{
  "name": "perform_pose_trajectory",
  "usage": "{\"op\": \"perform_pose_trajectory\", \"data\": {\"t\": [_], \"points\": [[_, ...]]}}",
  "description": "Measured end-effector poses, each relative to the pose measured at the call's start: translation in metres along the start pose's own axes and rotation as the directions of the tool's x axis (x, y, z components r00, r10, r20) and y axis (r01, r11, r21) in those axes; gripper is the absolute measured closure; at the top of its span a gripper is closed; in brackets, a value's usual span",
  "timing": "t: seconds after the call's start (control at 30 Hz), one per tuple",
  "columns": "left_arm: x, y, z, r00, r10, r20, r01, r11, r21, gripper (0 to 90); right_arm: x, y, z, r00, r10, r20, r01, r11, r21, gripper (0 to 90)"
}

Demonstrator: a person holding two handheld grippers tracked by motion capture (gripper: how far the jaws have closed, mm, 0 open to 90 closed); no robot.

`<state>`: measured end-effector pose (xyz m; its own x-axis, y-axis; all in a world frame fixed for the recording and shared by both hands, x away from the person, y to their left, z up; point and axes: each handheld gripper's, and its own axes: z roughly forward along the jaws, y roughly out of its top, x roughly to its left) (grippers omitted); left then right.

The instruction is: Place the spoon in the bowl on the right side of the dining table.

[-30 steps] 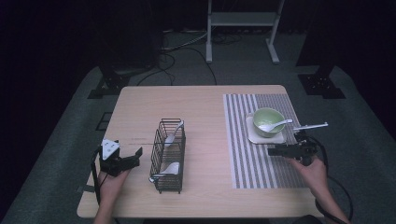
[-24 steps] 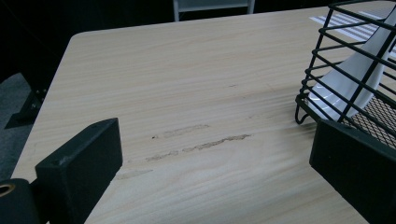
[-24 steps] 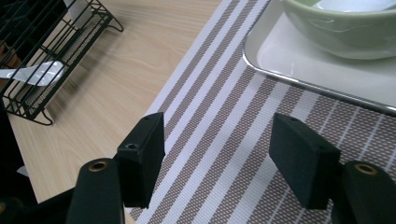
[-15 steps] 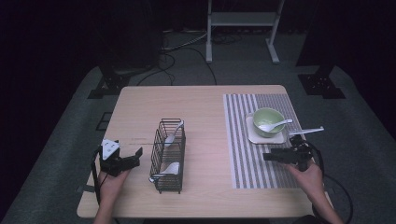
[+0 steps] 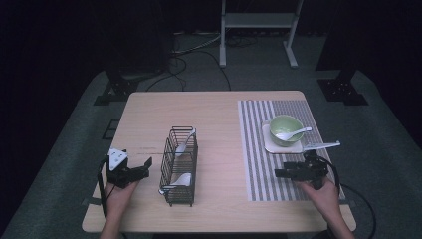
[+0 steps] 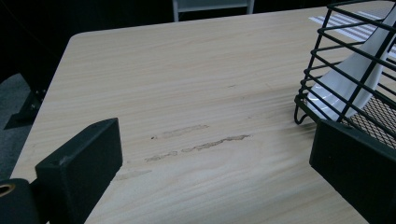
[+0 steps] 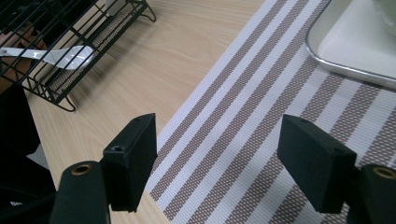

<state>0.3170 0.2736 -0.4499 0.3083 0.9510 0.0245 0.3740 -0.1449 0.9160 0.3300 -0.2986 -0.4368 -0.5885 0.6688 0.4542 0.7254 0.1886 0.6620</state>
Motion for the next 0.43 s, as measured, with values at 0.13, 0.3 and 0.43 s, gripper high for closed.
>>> {"op": "perform_pose_trajectory", "data": {"t": [0.13, 0.3, 0.43], "points": [[0.0, 0.0, 0.001, 1.0, 0.004, 0.003, -0.004, 1.0, -0.001, 1.5, 0.003, -0.005, 0.004, 0.9999, -0.014, 0.0, 0.014, 1.0, -0.001, 27.3], [-0.001, 0.001, 0.002, 0.9999, 0.001, 0.011, -0.001, 1.0, 0.002, 1.5, 0.006, -0.01, 0.007, 0.9994, -0.036, 0.002, 0.036, 0.999, -0.008, 27.3], [0.0, 0.001, 0.003, 0.9999, 0.003, 0.014, -0.003, 1.0, 0.0, 1.5, 0.007, -0.013, 0.01, 0.9984, -0.056, 0.008, 0.056, 0.998, -0.011, 27.3]]}}
